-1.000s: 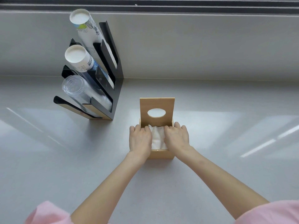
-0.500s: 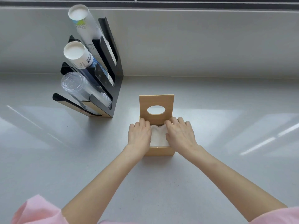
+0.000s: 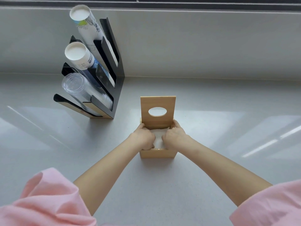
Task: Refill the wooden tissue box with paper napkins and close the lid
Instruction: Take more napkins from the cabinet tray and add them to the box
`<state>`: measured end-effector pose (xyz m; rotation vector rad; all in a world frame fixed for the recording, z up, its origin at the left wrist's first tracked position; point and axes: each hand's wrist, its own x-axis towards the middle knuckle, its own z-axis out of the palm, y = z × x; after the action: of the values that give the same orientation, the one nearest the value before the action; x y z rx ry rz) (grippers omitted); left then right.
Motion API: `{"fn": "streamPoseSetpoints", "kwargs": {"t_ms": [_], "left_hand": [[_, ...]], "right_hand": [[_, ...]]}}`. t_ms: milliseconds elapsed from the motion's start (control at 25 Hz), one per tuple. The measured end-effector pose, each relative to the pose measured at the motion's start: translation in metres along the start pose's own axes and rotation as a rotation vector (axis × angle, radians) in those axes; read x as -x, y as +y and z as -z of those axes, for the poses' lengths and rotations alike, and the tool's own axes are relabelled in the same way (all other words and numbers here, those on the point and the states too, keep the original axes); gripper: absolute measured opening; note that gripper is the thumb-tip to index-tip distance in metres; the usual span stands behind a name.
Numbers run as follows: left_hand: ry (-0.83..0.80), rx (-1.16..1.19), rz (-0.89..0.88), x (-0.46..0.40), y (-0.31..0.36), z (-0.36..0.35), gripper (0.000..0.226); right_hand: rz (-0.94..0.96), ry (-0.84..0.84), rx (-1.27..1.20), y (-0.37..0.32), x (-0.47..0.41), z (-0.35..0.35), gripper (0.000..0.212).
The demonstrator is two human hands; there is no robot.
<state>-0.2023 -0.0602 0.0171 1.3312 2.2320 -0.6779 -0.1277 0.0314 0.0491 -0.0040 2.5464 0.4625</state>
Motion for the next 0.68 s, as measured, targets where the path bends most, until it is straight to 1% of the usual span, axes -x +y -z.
{"fn": "streamPoseSetpoints", "kwargs": {"t_ms": [40,120,160,240,360,520,600,680], "left_hand": [[-0.026,-0.004,-0.011,-0.002,-0.001,0.000,0.036],[-0.020,0.010,-0.032,-0.002,-0.002,-0.001,0.035],[0.013,0.026,-0.039,0.000,-0.003,-0.002,0.034],[0.144,0.083,-0.043,0.007,-0.004,-0.005,0.032],[0.384,0.216,-0.060,0.021,-0.002,-0.010,0.031],[0.553,0.465,-0.046,0.043,0.000,-0.013,0.039],[0.660,0.581,0.030,0.051,-0.004,-0.011,0.035],[0.753,0.709,0.154,0.053,-0.011,-0.009,0.030]], "right_hand": [[-0.010,-0.018,-0.004,-0.001,-0.001,0.000,0.039],[-0.020,-0.027,-0.034,-0.002,-0.002,-0.002,0.031],[-0.016,-0.019,-0.045,-0.002,-0.001,-0.004,0.028],[-0.007,0.031,-0.100,0.001,0.000,-0.011,0.032],[0.030,0.226,-0.319,0.004,0.006,-0.025,0.033],[0.046,0.544,-0.664,0.009,0.021,-0.043,0.029],[-0.019,0.647,-0.762,0.016,0.027,-0.046,0.023],[-0.080,0.716,-0.814,0.024,0.030,-0.045,0.020]]}}
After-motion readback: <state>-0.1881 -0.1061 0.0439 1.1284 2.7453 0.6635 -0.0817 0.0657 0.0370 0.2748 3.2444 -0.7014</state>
